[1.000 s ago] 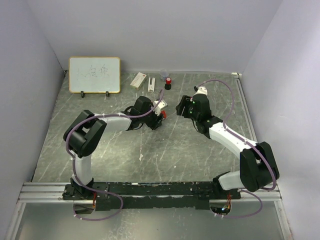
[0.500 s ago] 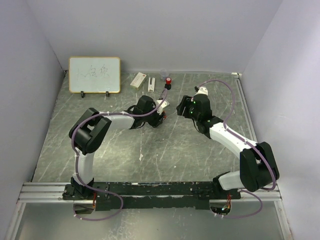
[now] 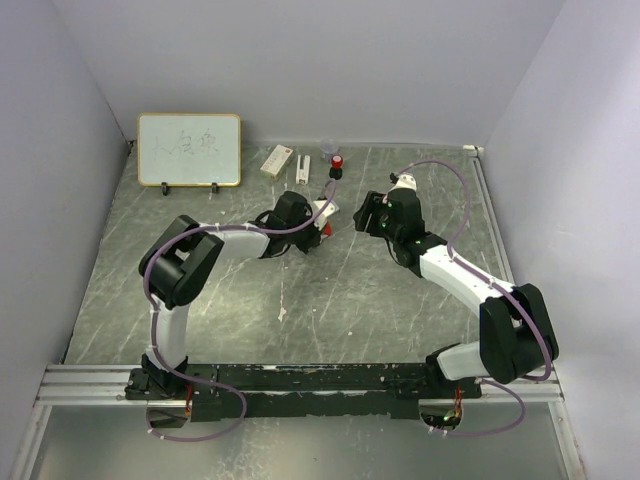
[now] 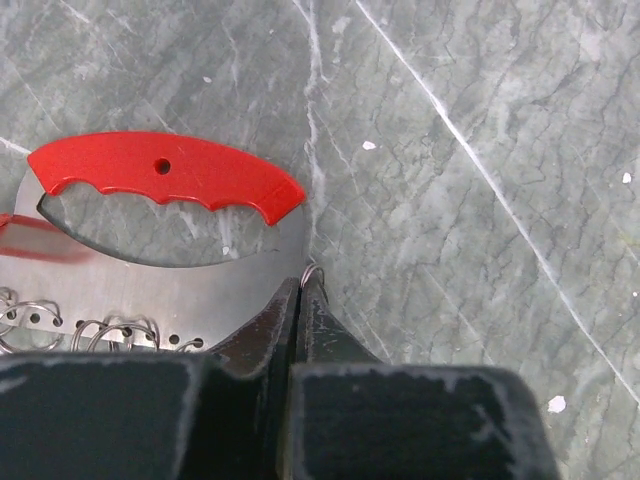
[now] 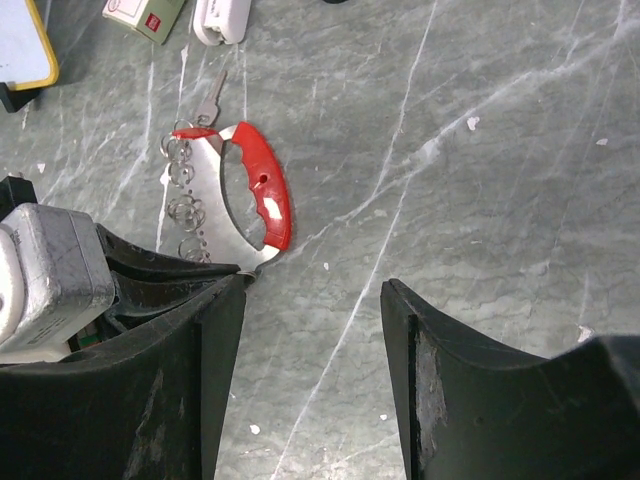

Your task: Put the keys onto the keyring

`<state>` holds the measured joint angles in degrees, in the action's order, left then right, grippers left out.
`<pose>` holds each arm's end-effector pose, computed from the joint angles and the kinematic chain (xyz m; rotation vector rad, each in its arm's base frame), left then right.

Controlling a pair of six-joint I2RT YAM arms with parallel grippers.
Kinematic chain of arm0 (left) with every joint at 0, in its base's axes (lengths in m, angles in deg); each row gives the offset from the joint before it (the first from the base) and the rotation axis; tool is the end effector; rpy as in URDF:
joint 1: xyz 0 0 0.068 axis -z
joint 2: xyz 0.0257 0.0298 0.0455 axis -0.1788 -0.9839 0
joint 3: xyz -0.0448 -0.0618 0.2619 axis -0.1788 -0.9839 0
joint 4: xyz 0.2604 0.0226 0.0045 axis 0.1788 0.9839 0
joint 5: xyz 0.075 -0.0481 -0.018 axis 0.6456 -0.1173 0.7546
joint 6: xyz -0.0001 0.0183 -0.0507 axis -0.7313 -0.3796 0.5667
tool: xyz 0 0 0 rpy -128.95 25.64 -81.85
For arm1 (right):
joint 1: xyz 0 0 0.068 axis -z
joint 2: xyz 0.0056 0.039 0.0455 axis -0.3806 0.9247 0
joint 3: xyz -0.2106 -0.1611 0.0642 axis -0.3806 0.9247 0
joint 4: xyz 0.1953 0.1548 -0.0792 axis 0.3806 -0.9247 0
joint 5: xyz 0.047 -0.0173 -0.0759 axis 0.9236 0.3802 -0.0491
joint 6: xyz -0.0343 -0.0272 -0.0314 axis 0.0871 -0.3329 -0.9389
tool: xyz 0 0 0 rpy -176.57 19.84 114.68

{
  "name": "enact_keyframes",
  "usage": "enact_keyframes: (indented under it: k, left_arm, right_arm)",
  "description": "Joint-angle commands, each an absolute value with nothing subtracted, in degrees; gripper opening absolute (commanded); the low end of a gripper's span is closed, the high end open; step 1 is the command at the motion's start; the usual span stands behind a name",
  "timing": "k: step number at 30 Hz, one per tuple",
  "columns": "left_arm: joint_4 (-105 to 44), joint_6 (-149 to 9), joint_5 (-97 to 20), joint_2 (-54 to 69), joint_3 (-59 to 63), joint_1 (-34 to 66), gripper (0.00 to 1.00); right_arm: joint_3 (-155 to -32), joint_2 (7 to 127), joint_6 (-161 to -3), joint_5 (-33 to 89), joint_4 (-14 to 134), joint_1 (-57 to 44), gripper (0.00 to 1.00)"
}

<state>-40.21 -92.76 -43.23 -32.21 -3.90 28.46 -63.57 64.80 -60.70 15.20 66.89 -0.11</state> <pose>0.3263 -0.2722 0.1425 1.0545 1.9826 -0.5177 0.2822 0.1137 0.2383 0.1538 2.0696 0.4638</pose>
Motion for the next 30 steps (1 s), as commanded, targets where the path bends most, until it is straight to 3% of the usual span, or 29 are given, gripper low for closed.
enact_keyframes:
  k: [1, 14, 22, 30]
  left_arm:
    - [-40.1, -94.1, -41.7, -29.6, -2.8, 28.9, 0.07]
    - [-44.2, -99.8, -44.6, -6.9, -11.8, 28.4, 0.07]
    - [-51.4, -96.6, -59.8, 4.7, -16.8, 19.9, 0.07]
    - [-57.5, -91.2, -71.6, 6.3, -18.0, 14.2, 0.07]
  right_arm:
    - [-63.1, 63.5, -61.2, 15.6, 68.1, 0.3, 0.57]
    - [-63.4, 59.8, -63.4, 17.0, 67.7, 0.3, 0.54]
    - [-63.9, 57.1, -64.1, 16.8, 66.9, 0.4, 0.54]
    - [-63.9, 56.7, -63.8, 18.0, 67.2, 0.3, 0.54]
